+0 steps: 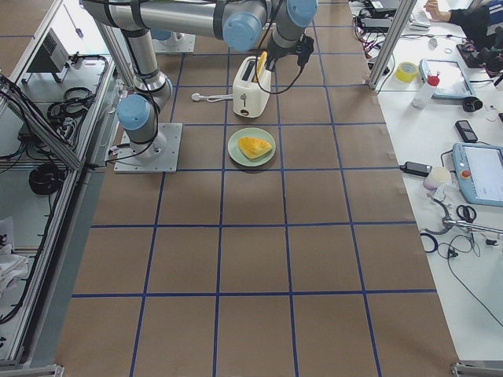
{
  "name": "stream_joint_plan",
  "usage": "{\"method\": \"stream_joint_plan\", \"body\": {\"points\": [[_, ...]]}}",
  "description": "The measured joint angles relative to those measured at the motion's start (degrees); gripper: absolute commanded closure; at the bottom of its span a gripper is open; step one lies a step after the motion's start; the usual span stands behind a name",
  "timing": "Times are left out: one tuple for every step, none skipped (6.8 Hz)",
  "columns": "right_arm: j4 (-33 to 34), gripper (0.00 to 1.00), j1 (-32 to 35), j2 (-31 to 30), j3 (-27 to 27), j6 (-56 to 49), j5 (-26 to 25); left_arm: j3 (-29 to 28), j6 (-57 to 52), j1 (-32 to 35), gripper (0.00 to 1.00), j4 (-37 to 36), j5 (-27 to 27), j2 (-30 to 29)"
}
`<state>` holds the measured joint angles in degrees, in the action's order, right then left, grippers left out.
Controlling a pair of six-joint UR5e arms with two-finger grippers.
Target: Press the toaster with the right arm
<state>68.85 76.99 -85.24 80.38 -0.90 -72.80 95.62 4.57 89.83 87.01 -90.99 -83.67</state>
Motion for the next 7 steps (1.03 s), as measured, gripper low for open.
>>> {"method": "stream_joint_plan", "body": {"points": [[3.2,0.44,4.9,0.1,-1.1,5.9,-6.6,0.0,0.0,0.0,0.0,0.0,0.0,0.0],[7.4,0.27,9.6,0.3,-1.2,9.8,-12.9,0.0,0.0,0.0,0.0,0.0,0.0,0.0],[11.8,0.16,12.9,0.6,-0.7,11.4,-17.1,0.0,0.0,0.0,0.0,0.0,0.0,0.0],[16.8,0.01,14.4,0.7,0.1,11.8,-19.0,0.0,0.0,0.0,0.0,0.0,0.0,0.0],[22.8,0.0,15.0,0.9,0.7,11.5,-19.8,0.1,0.0,0.0,0.0,0.0,0.0,0.0],[27.6,0.0,15.1,1.1,1.0,11.2,-20.0,0.0,0.0,0.0,0.0,0.0,0.0,0.0],[30.8,0.0,15.2,1.4,1.1,10.7,-19.8,0.0,0.0,0.0,0.0,0.0,0.0,0.0]]}}
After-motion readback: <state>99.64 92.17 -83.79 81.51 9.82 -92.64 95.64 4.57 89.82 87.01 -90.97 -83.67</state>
